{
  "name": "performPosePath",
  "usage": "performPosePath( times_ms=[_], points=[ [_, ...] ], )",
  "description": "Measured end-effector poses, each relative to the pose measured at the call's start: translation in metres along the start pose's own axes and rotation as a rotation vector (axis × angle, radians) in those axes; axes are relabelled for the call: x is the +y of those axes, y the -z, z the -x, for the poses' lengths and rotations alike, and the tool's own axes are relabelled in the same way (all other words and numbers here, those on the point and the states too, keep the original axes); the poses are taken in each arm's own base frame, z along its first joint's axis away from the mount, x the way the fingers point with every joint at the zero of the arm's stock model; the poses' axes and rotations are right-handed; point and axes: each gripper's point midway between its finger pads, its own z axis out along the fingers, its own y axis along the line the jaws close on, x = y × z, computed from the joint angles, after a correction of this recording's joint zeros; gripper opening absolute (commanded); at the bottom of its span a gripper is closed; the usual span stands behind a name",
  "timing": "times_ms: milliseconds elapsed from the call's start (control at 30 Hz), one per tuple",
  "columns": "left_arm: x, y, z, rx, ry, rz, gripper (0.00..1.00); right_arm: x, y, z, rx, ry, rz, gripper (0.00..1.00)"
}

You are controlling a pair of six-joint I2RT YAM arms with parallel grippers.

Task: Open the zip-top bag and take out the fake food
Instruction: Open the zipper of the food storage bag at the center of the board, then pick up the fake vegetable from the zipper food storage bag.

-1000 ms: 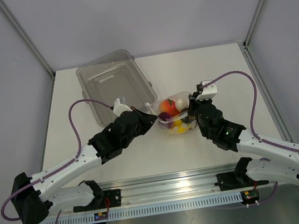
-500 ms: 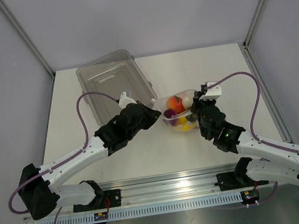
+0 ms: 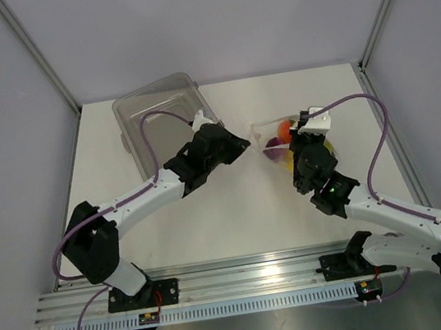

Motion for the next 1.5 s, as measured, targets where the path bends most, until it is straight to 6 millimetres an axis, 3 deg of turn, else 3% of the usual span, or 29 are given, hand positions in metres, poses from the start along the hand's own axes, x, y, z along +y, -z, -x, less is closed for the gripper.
performPosePath(
  times_ms=[133,333,467,567,600,700,733,867,1100,1500],
  points=[
    [0.021,-0.004,-0.009,0.039,0.006,-0.006,0.04,0.001,0.002,0.004,-0.002,-0.043,0.021,0.0],
    [0.055,-0.004,-0.028,0.1,-0.062,0.022,0.05,0.011,0.009,-0.036,0.123,-0.043,0.067,0.0],
    [0.067,-0.002,-0.038,0.154,-0.124,0.019,0.07,0.02,0.017,-0.054,0.197,-0.073,0.125,0.0],
    [0.068,0.002,-0.045,0.215,-0.195,-0.017,0.32,0.025,0.026,-0.057,0.226,-0.119,0.189,0.0],
    [0.067,0.004,-0.047,0.238,-0.223,-0.038,0.64,0.027,0.029,-0.057,0.23,-0.137,0.218,0.0],
    [0.063,0.01,-0.052,0.279,-0.281,-0.114,0.94,0.032,0.039,-0.053,0.234,-0.178,0.298,0.0],
    [0.062,0.015,-0.053,0.281,-0.289,-0.141,0.97,0.034,0.041,-0.052,0.235,-0.185,0.318,0.0],
    [0.059,0.034,-0.054,0.28,-0.331,-0.198,0.98,0.044,0.048,-0.054,0.253,-0.19,0.387,0.0],
    [0.043,0.04,-0.045,0.236,-0.408,-0.266,0.97,0.059,0.051,-0.072,0.304,-0.159,0.438,0.0],
    [0.026,0.041,-0.044,0.198,-0.447,-0.334,0.8,0.066,0.053,-0.073,0.301,-0.178,0.475,0.0]
  ],
)
